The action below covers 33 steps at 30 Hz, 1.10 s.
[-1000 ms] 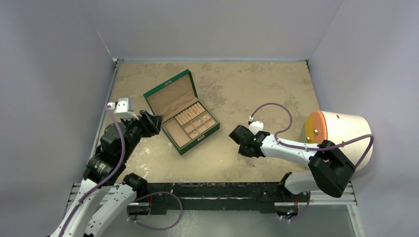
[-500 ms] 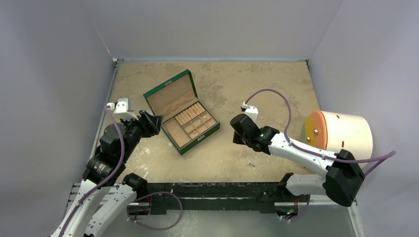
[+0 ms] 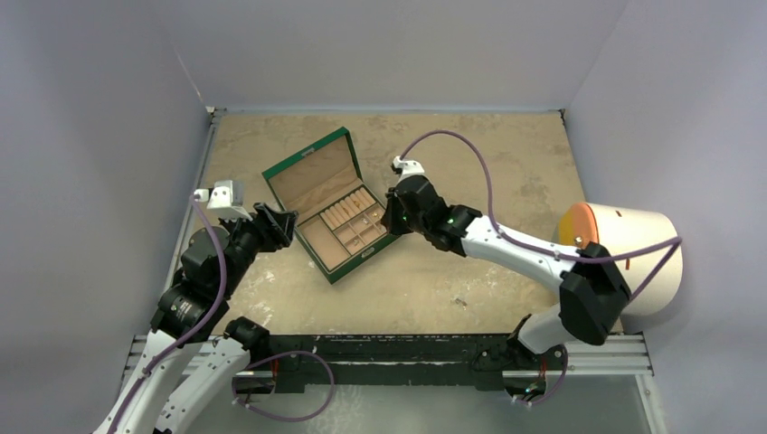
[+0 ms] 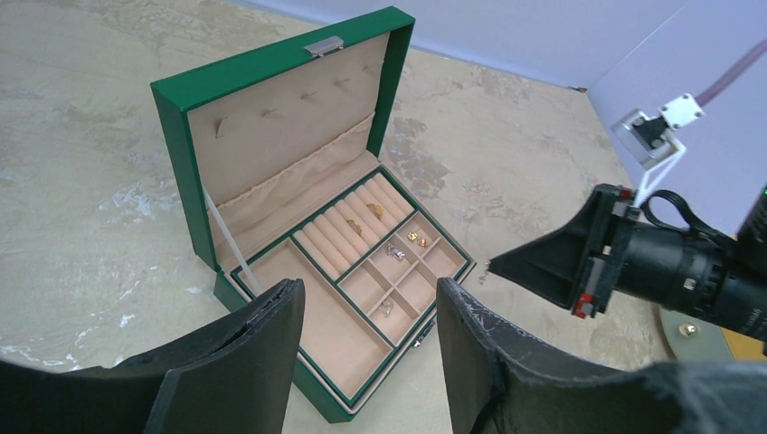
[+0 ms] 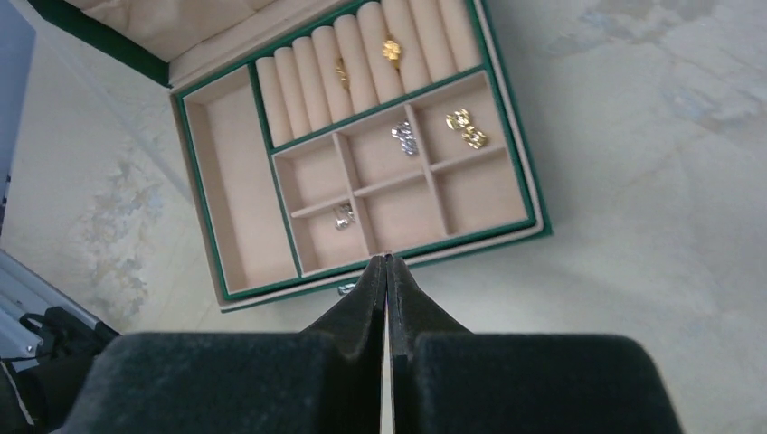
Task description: Organize the mixed jewelry
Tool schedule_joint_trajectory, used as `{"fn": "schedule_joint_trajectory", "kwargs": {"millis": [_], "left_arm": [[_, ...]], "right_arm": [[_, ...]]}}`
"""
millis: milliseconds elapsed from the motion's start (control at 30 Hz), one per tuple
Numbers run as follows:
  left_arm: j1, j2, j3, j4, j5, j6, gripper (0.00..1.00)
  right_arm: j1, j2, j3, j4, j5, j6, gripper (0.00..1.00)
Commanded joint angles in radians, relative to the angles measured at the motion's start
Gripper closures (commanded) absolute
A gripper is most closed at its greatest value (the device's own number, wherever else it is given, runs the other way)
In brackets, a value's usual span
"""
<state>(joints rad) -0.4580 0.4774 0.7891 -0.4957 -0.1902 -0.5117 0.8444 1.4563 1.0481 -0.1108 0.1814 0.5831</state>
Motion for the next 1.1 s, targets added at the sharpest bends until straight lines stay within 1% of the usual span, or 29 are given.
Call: {"fn": "schedule_joint_trajectory", "kwargs": {"millis": [0, 333, 767, 800, 900, 1067], "left_arm": [[0.009, -0.009, 0.006, 0.029, -0.008, 0.012, 0.45], [0.009, -0.019, 0.007, 0.028, -0.009, 0.012, 0.45], [0.009, -0.025, 0.006, 0.027, -0.011, 0.012, 0.45], [0.009, -0.025, 0.007, 0.028, -0.012, 0.012, 0.45], [0.009, -0.024, 0.006, 0.028, -0.011, 0.012, 0.45], [0.009, -0.022, 0.006, 0.028, -0.012, 0.012, 0.45]], "right_arm": [[0.022, 0.076, 0.090, 0.092, -0.110, -0.046, 1.00], [0.071, 0.242, 0.167, 0.137, -0.165, -0.039, 1.00], [0.091, 0.320, 0.165, 0.138, -0.163, -0.014, 1.00], [0.091, 0.324, 0.167, 0.136, -0.162, -0.012, 0.99], [0.091, 0.325, 0.168, 0.131, -0.151, -0.010, 0.91], [0.091, 0.305, 0.173, 0.114, -0.124, -0.010, 0.81]]}}
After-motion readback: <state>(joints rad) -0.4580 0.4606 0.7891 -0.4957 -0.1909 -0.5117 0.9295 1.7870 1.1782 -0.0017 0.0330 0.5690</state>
